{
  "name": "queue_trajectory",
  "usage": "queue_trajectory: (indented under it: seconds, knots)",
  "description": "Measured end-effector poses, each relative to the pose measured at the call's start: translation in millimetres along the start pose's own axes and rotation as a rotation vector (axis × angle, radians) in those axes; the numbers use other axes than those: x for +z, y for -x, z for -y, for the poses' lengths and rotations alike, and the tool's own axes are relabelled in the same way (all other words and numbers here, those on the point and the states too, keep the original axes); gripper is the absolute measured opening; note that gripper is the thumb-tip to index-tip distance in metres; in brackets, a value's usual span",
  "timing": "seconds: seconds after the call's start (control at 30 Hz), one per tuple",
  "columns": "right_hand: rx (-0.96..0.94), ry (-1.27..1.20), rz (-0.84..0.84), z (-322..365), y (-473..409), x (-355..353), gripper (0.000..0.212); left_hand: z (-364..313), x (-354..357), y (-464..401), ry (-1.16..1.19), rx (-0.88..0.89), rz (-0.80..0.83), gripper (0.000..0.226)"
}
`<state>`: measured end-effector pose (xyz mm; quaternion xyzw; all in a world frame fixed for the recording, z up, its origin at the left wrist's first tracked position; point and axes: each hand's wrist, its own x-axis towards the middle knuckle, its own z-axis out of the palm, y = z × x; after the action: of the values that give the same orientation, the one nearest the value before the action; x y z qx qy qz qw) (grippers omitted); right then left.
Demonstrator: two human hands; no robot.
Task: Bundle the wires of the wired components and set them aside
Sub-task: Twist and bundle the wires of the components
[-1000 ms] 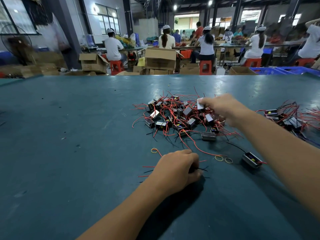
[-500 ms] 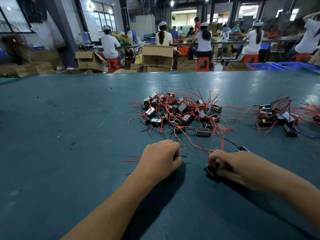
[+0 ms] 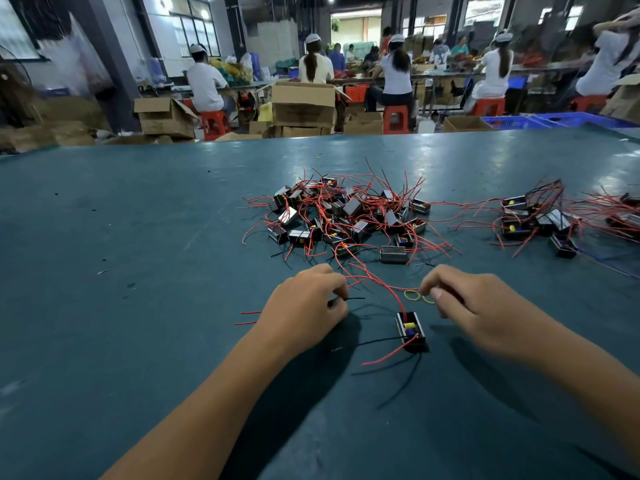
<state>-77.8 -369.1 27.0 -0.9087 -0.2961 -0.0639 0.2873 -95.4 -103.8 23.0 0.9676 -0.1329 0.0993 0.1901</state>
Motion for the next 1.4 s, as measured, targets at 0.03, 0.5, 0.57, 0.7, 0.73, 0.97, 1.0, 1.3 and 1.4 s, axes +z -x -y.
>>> queue_trajectory:
  seconds: [0.03,0.5,0.57,0.7,0.73,0.97,1.0,1.3,1.4]
  knots:
    - [-0.018,0.022,0.024,1,1,3,0.022,0,0,0,0.001,0.003,0.002,0.012]
    - [-0.209,0.294,0.34,0,2,3,0.028,-7,-4,4,0.053,0.08,-0.199,0.004]
    - [-0.21,0.347,0.321,0,2,1,0.027,-7,-6,3,0.082,0.07,-0.252,0.005]
    - [-0.2,0.399,0.294,1,2,0,0.03,-5,-11,2,0.22,0.163,-0.125,0.008]
    - [-0.198,0.408,0.295,2,2,-1,0.03,-6,-12,2,0.259,0.199,-0.082,0.01]
    - [-0.146,0.443,0.3,4,4,-7,0.035,-17,-14,8,0.449,0.28,0.326,0.019]
    - [-0.135,0.456,0.301,4,4,-7,0.036,-16,-14,9,0.443,0.275,0.374,0.018]
    - [-0.081,0.557,0.324,4,6,-9,0.039,-6,-19,6,0.356,0.216,0.384,0.011]
    - [-0.053,0.554,0.32,2,4,-10,0.039,2,-22,3,0.359,0.195,0.344,0.015]
